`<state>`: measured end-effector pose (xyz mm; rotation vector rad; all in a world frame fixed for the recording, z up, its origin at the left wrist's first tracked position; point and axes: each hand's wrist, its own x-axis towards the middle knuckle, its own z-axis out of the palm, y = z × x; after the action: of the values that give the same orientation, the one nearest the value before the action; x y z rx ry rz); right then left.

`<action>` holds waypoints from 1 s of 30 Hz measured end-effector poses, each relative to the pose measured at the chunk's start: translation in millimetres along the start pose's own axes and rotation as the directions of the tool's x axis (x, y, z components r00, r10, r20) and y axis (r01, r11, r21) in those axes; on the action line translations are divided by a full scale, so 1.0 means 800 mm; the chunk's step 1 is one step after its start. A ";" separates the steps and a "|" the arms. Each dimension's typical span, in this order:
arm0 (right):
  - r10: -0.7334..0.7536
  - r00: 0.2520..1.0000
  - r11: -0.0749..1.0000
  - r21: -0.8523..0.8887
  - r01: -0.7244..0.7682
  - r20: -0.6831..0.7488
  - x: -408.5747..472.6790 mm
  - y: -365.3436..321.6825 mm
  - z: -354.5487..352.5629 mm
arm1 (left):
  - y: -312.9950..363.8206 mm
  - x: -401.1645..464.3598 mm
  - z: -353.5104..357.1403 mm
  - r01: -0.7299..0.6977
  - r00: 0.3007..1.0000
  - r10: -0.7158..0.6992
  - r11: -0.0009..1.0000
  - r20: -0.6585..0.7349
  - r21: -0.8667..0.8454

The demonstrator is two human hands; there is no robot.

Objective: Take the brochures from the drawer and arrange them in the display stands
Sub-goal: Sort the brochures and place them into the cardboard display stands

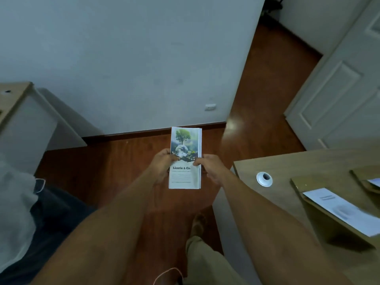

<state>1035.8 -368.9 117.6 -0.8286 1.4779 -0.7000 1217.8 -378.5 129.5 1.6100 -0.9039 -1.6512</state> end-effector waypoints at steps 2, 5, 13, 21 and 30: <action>-0.026 1.000 0.999 0.028 0.026 -0.017 0.036 -0.022 -0.012 | 0.027 0.042 0.008 -0.018 1.000 0.018 1.000 0.013 0.007; -0.038 0.998 0.998 0.048 0.040 -0.049 0.102 -0.062 -0.035 | 0.076 0.110 0.025 -0.018 0.999 0.017 1.000 0.033 0.006; -0.036 0.992 0.996 0.073 0.045 -0.122 0.269 -0.187 -0.129 | 0.228 0.287 0.100 -0.014 0.993 0.012 1.000 0.115 0.011; -0.017 0.962 0.982 0.174 0.067 -0.273 0.349 -0.239 -0.246 | 0.324 0.406 0.219 -0.046 0.948 -0.010 0.985 0.318 0.167; 0.136 0.791 0.904 0.402 0.147 -0.597 0.385 -0.250 -0.379 | 0.400 0.522 0.404 -0.162 0.781 -0.138 0.897 0.609 0.411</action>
<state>751.4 -750.7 132.3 -0.2508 1.7908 -1.3392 877.5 -892.4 169.9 1.2981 -1.7389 -2.1324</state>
